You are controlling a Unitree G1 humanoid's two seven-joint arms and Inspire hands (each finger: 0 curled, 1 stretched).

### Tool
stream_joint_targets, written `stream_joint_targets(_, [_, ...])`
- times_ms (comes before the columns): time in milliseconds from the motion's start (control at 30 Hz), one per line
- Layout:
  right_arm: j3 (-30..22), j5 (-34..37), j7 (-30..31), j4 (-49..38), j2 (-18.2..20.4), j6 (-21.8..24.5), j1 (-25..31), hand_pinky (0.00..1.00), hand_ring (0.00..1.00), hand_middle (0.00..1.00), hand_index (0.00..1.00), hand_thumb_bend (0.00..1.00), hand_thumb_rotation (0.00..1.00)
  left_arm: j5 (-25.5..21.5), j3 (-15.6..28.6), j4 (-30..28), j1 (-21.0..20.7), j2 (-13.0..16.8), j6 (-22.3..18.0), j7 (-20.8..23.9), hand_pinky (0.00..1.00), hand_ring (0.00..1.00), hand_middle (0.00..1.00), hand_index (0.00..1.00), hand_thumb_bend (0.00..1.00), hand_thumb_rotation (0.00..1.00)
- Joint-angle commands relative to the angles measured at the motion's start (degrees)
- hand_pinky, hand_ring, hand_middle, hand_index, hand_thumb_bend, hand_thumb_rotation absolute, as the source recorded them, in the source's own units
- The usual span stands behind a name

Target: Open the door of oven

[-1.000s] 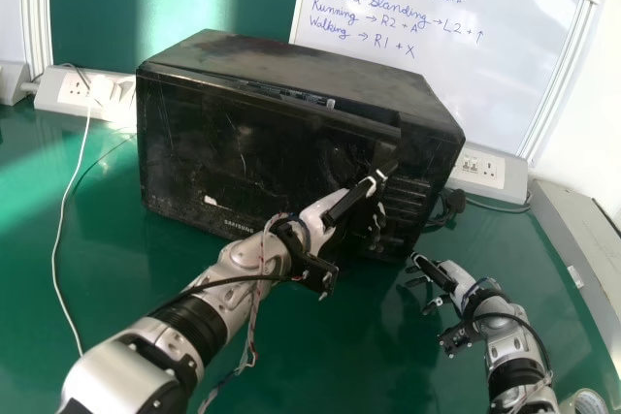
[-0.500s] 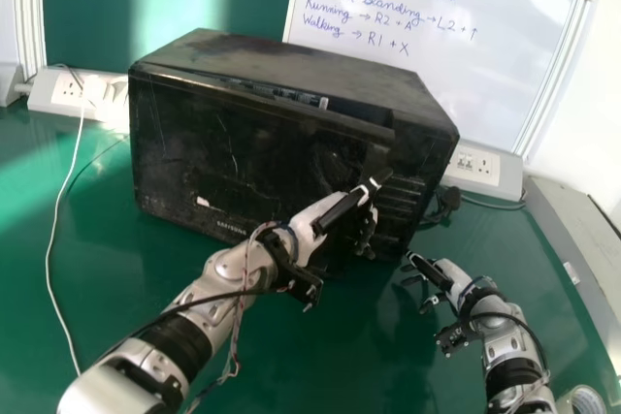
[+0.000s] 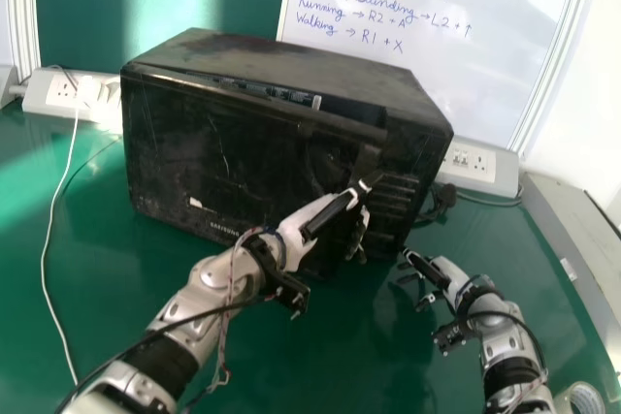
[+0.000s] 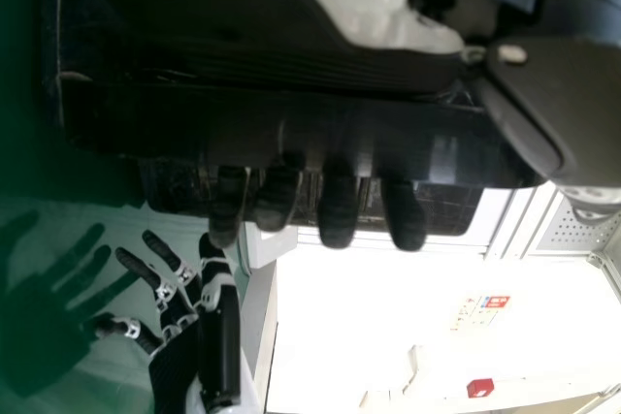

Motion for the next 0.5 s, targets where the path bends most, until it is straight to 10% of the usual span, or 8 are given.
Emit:
stream_joint_targets(0, [0.5,-0.4,2.0,1.9,0.7,1.8,2.8,0.3,0.45,0.65,0.76,0.68,0.9,-3.8,1.4,-5.2,1.0,0.2,-1.9,0.4,0.01,0.05,0.08,0.08,0.83,0.93])
stream_joint_targets(467, [1.1,-0.4,1.9,1.9,0.4,1.6,2.8,0.3,0.45,0.64,0.75,0.68,0.9,-8.4,1.4,-27.4,11.4,0.6,14.1,-3.6,0.0,0.05,0.08,0.08,0.79,0.91])
